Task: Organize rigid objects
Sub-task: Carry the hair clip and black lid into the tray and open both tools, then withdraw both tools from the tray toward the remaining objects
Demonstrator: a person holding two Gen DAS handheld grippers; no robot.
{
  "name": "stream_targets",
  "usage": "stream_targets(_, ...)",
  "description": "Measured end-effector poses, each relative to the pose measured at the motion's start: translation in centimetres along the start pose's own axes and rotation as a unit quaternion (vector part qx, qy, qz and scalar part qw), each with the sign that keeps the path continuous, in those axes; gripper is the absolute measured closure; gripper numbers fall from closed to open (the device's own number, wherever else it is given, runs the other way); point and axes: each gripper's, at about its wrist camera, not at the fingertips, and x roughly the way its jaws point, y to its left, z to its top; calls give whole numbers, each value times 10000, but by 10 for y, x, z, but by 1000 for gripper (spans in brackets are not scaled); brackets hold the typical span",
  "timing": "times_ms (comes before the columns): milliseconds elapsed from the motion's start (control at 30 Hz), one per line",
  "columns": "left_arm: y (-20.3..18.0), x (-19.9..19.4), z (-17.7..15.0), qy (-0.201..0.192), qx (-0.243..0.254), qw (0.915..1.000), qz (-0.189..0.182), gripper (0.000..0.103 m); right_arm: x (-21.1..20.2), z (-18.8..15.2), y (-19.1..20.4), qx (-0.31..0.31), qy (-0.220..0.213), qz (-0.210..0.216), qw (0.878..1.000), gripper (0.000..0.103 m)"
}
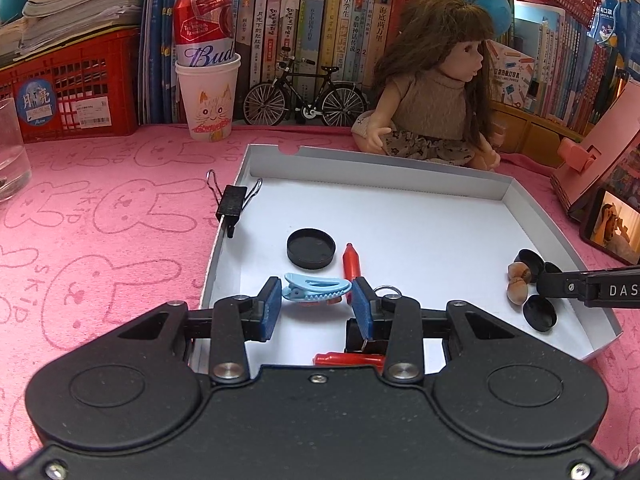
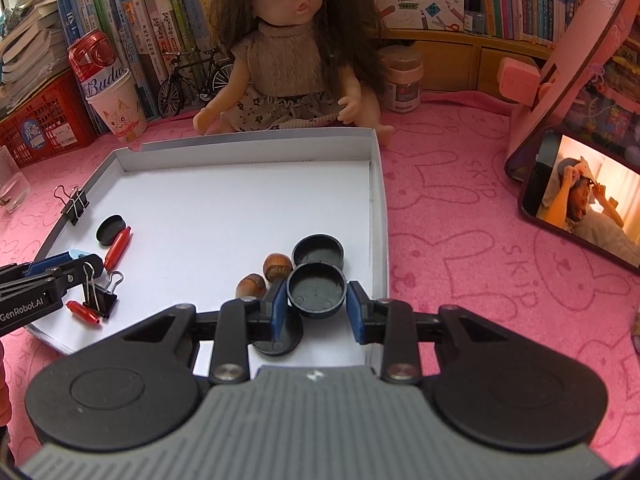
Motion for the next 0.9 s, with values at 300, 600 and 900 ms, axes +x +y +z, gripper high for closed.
stream_targets(300, -4, -14, 0, -170, 115, 9998, -28, 44, -15, -2, 0, -42, -396, 37, 9992, 38)
stream_targets(600, -17, -49, -8, -467, 339, 9980, -239, 26, -43, -15, 8, -266, -800, 66, 9964, 21)
stream_targets(900, -27, -93, -28, -763, 557, 9941, -531, 23, -81, -42, 17, -546, -1272, 324, 9898, 14)
